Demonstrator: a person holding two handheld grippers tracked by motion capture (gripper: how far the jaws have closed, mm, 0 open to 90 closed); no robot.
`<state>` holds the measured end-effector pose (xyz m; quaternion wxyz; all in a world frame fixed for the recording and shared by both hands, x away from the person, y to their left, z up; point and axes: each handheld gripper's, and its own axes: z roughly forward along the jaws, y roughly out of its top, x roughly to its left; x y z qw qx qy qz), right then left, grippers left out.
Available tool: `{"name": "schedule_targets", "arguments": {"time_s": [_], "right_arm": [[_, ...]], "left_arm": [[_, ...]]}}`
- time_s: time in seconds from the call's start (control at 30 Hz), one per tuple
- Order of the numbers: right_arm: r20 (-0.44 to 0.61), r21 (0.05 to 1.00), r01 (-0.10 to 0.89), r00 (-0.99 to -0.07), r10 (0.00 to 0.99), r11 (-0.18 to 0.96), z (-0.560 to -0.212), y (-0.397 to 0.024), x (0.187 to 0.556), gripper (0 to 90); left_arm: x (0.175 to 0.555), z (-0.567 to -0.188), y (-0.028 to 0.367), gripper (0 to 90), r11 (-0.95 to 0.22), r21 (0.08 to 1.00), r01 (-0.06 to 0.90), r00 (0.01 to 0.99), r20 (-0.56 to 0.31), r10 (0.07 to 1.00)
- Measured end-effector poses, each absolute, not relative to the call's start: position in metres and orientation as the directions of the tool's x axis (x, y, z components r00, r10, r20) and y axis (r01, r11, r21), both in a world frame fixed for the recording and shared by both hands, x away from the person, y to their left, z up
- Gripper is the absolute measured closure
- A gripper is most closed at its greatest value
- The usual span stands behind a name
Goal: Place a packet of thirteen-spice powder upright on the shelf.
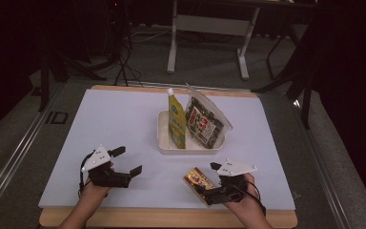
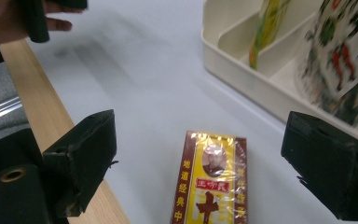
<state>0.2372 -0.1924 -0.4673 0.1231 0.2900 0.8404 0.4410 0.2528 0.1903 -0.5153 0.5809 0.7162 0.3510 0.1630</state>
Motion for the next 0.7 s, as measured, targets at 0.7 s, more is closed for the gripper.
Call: {"name": "schedule_targets", "arguments": {"time_s": [0.7], "right_arm": [[0.036, 0.652, 0.528, -0.739, 0.673, 0.545, -0.525, -0.174, 0.252, 17.2]], "left_arm": [[0.251, -0.517, 0.185, 2.4, -0.098, 0.942, 0.321, 0.731, -0.180, 0.659]]}}
